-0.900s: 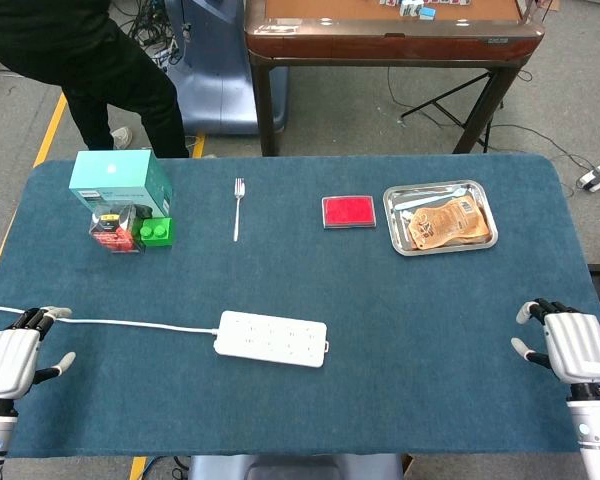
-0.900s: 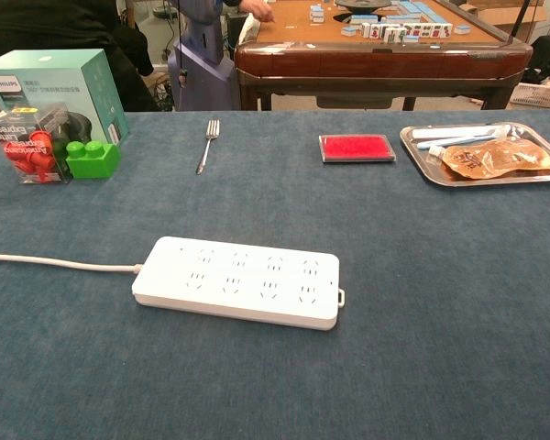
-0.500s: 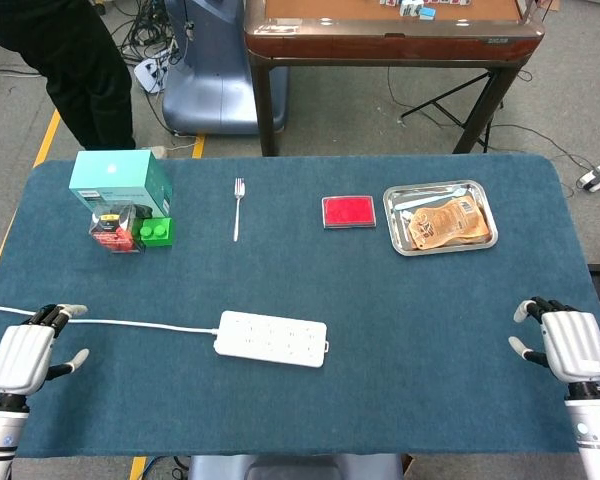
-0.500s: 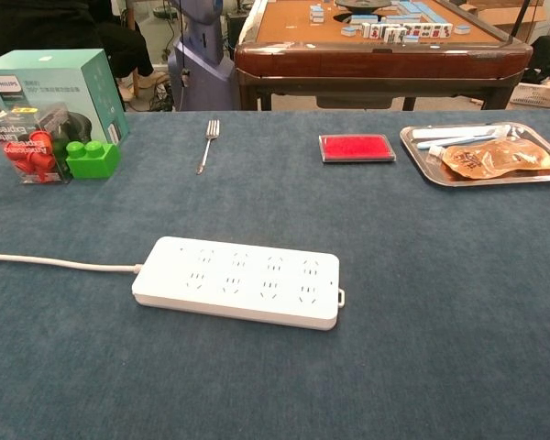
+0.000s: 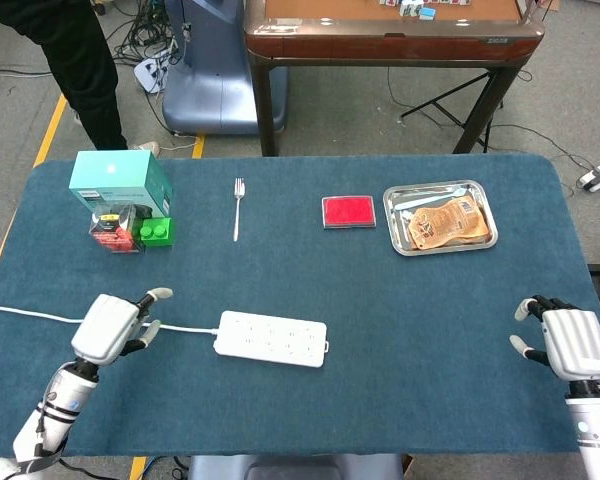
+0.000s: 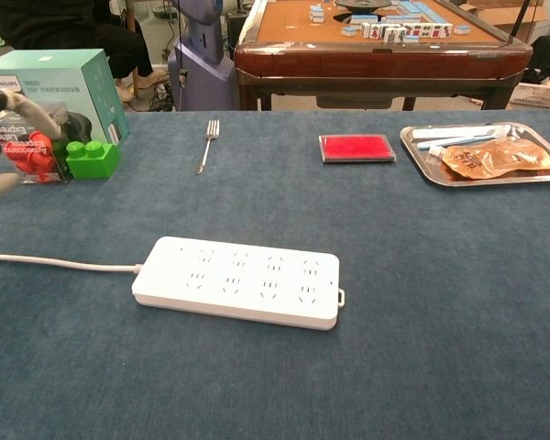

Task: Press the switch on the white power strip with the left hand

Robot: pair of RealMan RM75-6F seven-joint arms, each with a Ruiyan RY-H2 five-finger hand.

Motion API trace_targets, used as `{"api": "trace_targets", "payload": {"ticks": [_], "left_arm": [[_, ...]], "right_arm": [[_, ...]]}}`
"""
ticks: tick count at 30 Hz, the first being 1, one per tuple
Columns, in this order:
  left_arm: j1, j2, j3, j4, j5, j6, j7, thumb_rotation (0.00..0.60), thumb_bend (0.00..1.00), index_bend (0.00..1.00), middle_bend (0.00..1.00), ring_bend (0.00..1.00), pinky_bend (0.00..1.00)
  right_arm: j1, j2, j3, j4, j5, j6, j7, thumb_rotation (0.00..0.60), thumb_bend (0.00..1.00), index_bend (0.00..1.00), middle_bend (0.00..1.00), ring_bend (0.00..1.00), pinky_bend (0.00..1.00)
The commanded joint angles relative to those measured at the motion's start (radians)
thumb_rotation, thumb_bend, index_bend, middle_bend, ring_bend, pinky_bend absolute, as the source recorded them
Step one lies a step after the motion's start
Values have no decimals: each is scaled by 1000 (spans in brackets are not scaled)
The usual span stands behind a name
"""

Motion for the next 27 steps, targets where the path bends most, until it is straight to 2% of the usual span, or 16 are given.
{"api": "trace_targets", "payload": {"ticks": [1,10,27], "left_arm": [[-52,-29,-13,2,-12,-60,21,600,568,348,997,958,1000],[-140,-24,14,-14,9,-178,77,600,585,360,1000,987,1000],[-185,-65,63,-35,-33,-248,171,600,589,359,1000,991,1000]], "right_arm": [[2,5,3,1,8,-5,2,600,132,525,488,490,602],[12,9,10,10,29,-30,11,600,132,525,488,490,602],[22,6,8,11,22,-36,9,600,132,525,488,490,602]]}}
